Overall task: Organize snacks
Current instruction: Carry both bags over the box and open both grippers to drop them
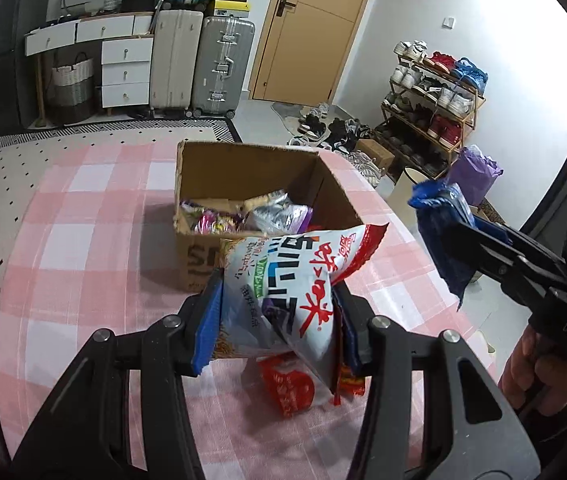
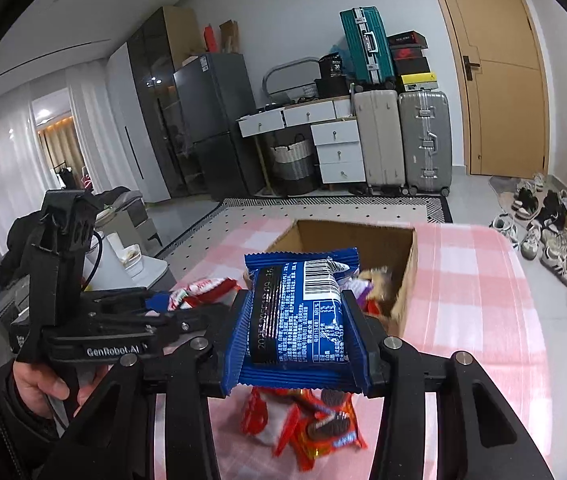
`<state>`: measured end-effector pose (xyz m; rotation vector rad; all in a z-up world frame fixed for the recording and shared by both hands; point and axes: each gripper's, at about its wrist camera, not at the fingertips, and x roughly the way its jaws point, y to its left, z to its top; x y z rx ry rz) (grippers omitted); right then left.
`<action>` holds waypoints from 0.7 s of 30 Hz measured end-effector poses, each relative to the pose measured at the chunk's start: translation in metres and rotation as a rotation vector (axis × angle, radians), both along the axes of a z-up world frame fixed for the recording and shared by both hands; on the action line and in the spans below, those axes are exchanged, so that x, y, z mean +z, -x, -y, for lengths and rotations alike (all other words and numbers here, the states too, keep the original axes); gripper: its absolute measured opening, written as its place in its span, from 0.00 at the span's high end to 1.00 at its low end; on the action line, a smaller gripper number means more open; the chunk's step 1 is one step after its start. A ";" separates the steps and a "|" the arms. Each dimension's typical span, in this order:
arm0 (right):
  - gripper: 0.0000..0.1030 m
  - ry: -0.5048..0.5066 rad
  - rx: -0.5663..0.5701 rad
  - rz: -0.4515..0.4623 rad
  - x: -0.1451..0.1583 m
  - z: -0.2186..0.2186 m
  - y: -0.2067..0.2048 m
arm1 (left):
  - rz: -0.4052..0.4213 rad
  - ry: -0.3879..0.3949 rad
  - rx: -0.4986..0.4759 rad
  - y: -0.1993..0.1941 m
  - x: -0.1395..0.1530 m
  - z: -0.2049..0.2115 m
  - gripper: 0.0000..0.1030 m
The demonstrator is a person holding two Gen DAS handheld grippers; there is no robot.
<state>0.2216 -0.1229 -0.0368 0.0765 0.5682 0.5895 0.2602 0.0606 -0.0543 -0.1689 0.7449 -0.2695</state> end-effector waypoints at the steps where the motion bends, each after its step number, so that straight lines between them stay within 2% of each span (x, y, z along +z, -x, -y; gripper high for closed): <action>1: 0.57 0.004 -0.003 0.008 0.005 -0.003 -0.004 | 0.003 -0.001 -0.003 -0.003 0.005 0.000 0.55; 12: 0.57 -0.019 0.005 0.061 0.048 -0.012 -0.055 | 0.026 -0.019 -0.033 -0.047 0.048 0.012 0.55; 21: 0.57 0.008 -0.029 0.038 0.066 -0.020 -0.104 | 0.018 -0.015 -0.032 -0.097 0.074 0.012 0.55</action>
